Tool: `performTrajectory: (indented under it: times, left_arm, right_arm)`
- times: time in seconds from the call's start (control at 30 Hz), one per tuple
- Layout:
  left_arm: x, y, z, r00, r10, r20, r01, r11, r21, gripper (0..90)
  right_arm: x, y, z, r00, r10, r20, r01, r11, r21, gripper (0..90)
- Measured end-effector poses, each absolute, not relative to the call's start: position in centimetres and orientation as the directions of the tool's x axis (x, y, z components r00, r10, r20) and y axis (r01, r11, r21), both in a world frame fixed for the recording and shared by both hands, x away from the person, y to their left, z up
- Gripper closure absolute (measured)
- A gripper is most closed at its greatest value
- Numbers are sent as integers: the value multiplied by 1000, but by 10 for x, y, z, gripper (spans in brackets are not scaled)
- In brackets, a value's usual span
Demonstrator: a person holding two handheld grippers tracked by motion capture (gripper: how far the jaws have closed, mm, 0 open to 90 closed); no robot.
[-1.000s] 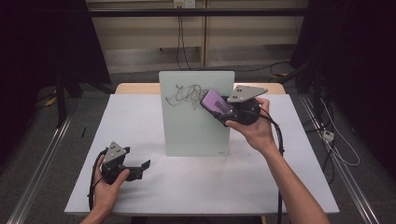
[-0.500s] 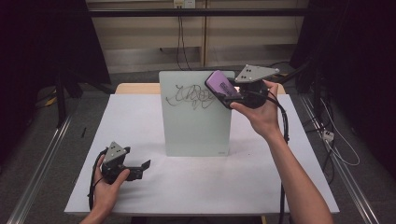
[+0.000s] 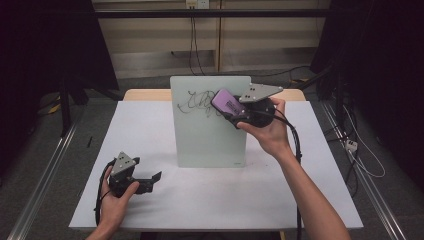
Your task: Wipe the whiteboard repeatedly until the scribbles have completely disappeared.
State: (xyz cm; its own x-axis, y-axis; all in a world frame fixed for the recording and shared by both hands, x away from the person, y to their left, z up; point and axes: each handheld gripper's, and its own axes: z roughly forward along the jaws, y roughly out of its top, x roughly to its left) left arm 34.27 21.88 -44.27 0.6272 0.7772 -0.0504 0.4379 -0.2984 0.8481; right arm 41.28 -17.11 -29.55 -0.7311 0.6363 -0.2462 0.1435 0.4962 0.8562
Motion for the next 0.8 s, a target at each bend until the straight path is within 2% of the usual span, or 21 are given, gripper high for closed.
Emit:
performTrajectory:
  times: [0.5,0.8]
  left_arm:
    - [343,220,-442,628,777,-50,437,-298,848,50]
    - [343,220,-442,624,780,-55,440,-292,849,50]
  right_arm:
    - [403,-153,-330,-780,589,-209,179,531,828,417]
    - [404,-156,-326,-779,590,-213,179,535,825,416]
